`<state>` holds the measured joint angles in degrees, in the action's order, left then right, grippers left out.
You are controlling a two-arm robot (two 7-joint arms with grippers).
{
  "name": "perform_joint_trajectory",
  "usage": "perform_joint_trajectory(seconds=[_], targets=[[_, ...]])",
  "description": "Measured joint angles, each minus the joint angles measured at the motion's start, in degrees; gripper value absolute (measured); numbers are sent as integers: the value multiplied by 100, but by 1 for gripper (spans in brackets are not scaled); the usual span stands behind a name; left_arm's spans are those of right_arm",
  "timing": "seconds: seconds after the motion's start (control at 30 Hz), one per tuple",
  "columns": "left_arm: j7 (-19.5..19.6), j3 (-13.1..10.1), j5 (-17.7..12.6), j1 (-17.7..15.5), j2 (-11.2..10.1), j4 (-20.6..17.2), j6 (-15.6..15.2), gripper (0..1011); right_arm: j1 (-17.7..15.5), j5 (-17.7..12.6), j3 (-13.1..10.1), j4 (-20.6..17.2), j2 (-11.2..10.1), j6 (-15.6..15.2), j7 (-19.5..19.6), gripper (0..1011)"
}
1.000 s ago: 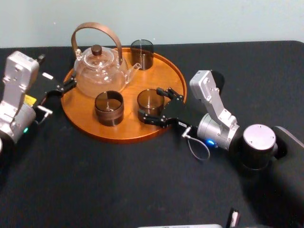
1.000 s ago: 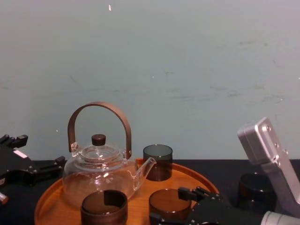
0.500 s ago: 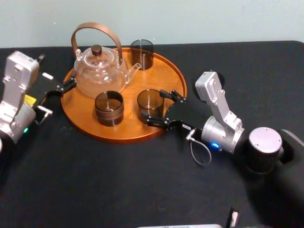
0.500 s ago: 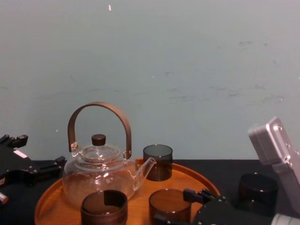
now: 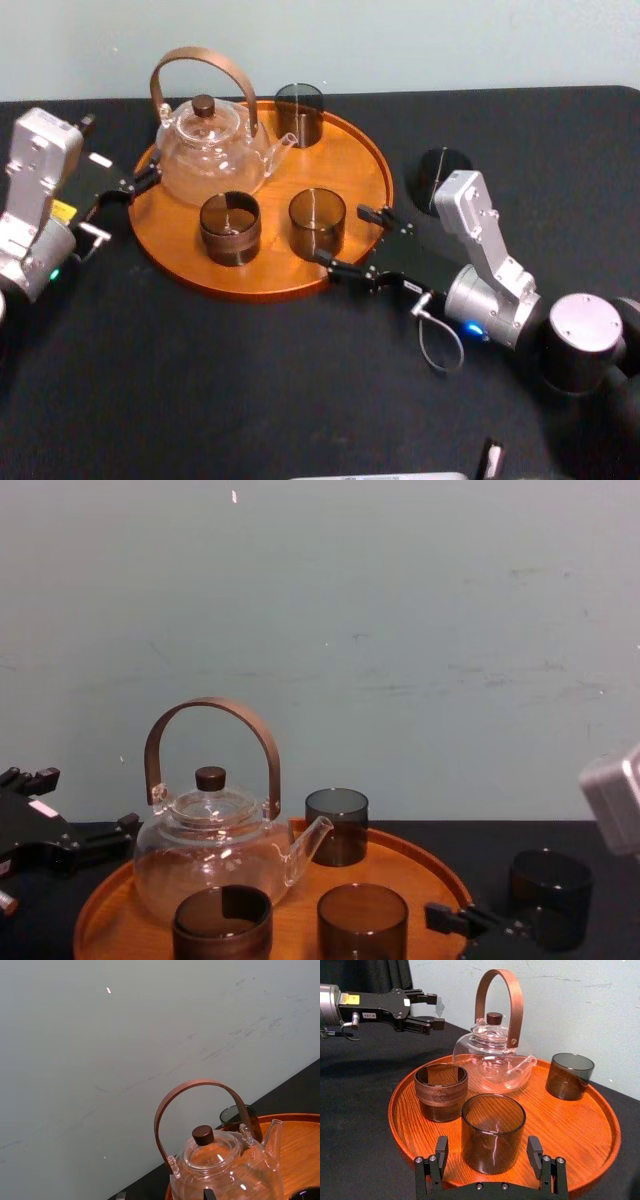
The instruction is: Pick up the glass from the table and place it on the tray.
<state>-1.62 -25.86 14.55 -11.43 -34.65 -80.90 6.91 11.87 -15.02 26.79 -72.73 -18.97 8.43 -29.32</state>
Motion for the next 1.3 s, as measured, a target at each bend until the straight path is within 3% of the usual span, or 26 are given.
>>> perform_joint_trajectory(seconds=[0.2, 0.63, 1.0, 1.3], targets=[[0, 0, 0, 0, 0, 0, 0, 1001, -307, 11, -118, -353, -150, -46, 160, 1002], [0, 0, 0, 0, 0, 0, 0, 1001, -1036, -126, -681, -938, -420, -41, 531, 1002], [0, 0, 0, 0, 0, 0, 0, 1001, -1231, -157, -1014, -984, -430, -82, 712, 1002], [0, 0, 0, 0, 0, 0, 0, 1001, -1133, -199, -1279, -772, -371, -169, 795, 1002]])
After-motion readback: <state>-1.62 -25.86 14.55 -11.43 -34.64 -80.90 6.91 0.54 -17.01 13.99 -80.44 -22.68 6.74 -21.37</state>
